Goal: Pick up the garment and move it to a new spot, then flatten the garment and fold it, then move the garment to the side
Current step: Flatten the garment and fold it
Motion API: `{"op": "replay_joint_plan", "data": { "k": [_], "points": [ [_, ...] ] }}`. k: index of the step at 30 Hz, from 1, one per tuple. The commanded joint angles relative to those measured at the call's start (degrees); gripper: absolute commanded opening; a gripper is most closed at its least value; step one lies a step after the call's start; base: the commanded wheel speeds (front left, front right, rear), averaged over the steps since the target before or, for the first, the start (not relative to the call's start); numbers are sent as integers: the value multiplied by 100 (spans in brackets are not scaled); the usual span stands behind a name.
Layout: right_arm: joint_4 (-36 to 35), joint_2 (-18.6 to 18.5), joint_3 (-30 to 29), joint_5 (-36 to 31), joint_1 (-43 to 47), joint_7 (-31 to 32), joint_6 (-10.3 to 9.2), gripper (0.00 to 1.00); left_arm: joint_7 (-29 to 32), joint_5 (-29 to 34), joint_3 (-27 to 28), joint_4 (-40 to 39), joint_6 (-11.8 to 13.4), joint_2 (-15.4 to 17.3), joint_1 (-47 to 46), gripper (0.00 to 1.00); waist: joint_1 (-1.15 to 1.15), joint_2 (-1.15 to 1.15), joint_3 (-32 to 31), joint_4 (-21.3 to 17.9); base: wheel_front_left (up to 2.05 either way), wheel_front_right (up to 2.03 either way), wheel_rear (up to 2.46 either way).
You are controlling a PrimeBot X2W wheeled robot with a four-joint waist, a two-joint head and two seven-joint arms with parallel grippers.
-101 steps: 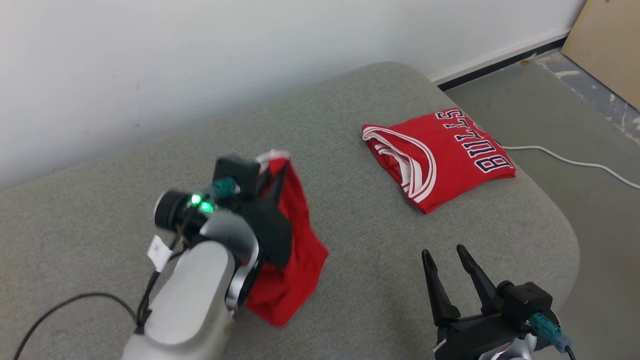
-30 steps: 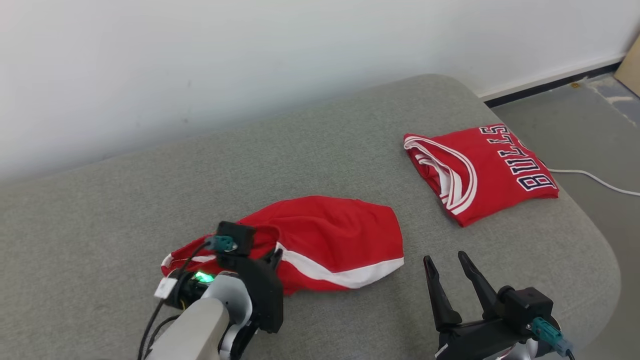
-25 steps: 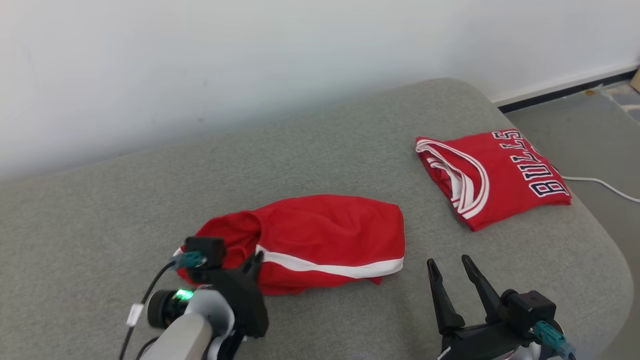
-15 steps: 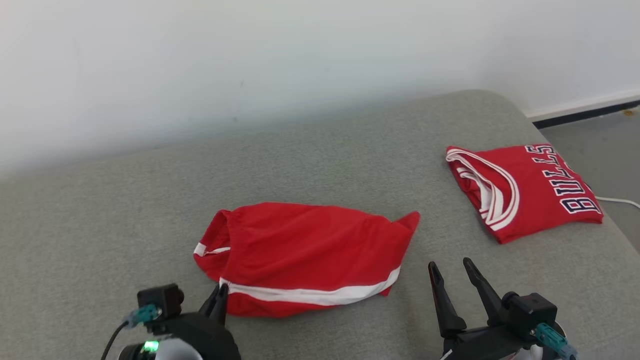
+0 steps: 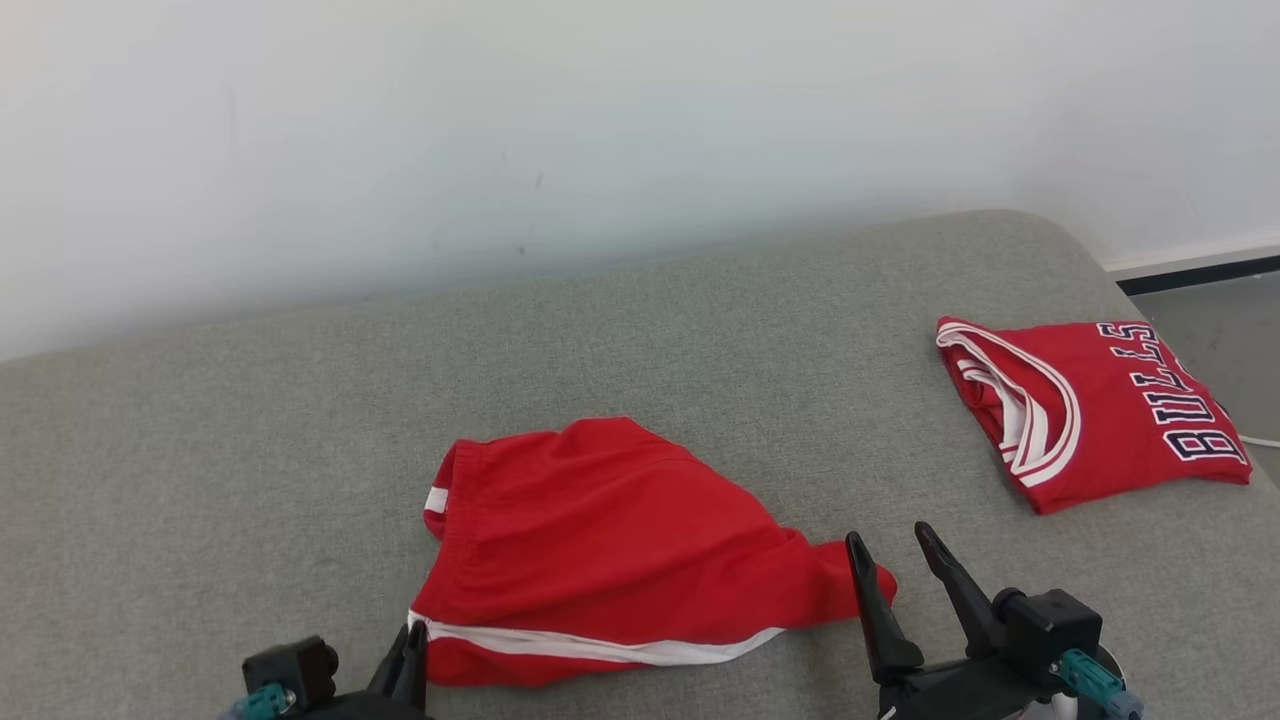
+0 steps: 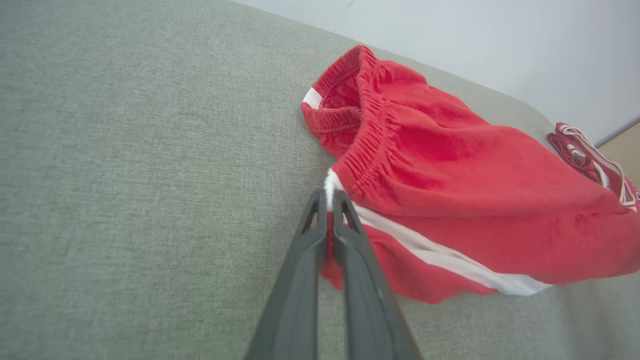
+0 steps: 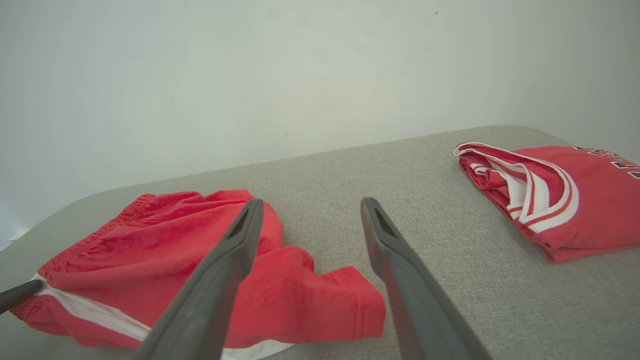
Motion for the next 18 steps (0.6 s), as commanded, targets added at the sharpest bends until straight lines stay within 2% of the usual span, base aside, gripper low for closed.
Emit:
{"op": "replay_joint_plan", "data": {
  "k": [1, 8, 9, 10, 18],
  "points": [
    [-19, -2, 2, 4, 69, 5, -16, 100, -52, -2, 11, -14, 7, -4, 94, 0, 0, 0, -16, 9, 0, 0, 0],
    [-43, -2, -85, -67, 112, 75, -16, 100, -319, 52, 88, -59, 42, 21, 217, 0, 0, 0, -56, 35, 0, 0, 0],
    [-49, -2, -98, -68, 112, 84, -16, 100, -376, 75, 112, -76, 11, 33, 230, 31, 0, 0, -58, 39, 0, 0, 0],
    [-58, -2, -108, -68, 113, 80, -16, 100, -422, 72, 150, -74, 15, 35, 256, 100, 0, 0, -60, 45, 0, 0, 0],
    [-141, -2, -213, -115, 151, 103, -16, 100, -623, 467, 680, -497, -25, 36, 519, 100, 0, 0, -85, 195, 0, 0, 0]
  ]
}}
